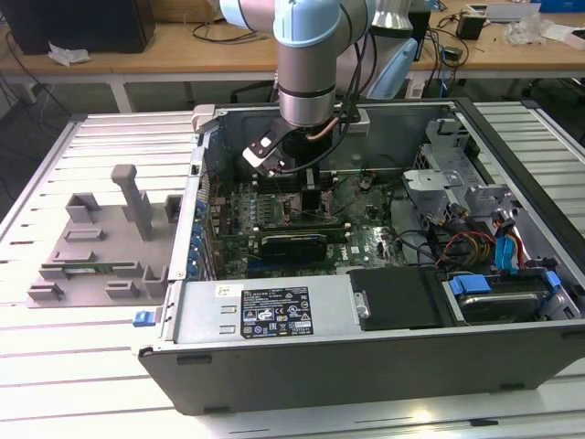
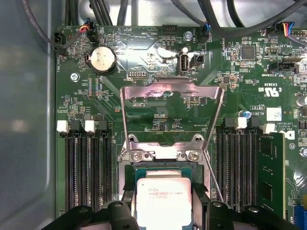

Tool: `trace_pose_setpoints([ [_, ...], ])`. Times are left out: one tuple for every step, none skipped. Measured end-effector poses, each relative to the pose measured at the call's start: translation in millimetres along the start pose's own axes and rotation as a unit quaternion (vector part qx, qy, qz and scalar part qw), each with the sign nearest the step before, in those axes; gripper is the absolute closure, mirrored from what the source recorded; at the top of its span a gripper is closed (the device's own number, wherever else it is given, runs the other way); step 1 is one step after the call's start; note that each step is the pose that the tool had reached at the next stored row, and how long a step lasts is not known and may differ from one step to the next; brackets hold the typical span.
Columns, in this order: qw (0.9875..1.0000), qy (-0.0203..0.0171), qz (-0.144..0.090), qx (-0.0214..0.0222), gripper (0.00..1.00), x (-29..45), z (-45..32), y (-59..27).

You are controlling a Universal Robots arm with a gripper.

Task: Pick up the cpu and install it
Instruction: 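Place the cpu into insertion slot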

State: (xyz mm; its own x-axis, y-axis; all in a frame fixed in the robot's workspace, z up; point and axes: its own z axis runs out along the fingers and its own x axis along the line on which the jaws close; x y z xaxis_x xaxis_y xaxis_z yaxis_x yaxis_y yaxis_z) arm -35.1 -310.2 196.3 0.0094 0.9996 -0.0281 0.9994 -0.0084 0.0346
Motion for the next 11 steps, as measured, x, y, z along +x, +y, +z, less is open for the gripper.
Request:
trace_pose_setpoints([
  [1.0000, 0.0000, 0.000, 0.0000, 0.45, -0.1, 0.0, 0.0],
  [1.0000, 0.0001, 0.000, 0.0000, 0.45, -0.7, 0.0, 0.0],
  [1.0000, -0.0008, 0.000, 0.0001, 0.45, -2.1, -0.2, 0.0],
  [1.0000, -0.0004, 0.000, 0.0002, 0.45, -2.7, -0.2, -0.1],
  [1.0000, -0.0001, 0.000, 0.0001, 0.45, -2.8, 0.0, 0.0],
  [1.0000, -0.0001, 0.000, 0.0001, 0.45, -2.8, 0.0, 0.0],
  [1.0000, -0.0001, 0.000, 0.0001, 0.45, -2.8, 0.0, 0.0],
  [1.0000, -0.0003, 0.000, 0.0002, 0.45, -2.7, 0.0, 0.2],
  [1.0000, -0.0003, 0.000, 0.0002, 0.45, -2.5, 0.0, 0.3],
  [1.0000, -0.0003, 0.000, 0.0001, 0.45, -2.0, 0.1, 0.6],
  [1.0000, -0.0002, 0.000, 0.0000, 0.45, -1.3, 0.2, 0.8],
])
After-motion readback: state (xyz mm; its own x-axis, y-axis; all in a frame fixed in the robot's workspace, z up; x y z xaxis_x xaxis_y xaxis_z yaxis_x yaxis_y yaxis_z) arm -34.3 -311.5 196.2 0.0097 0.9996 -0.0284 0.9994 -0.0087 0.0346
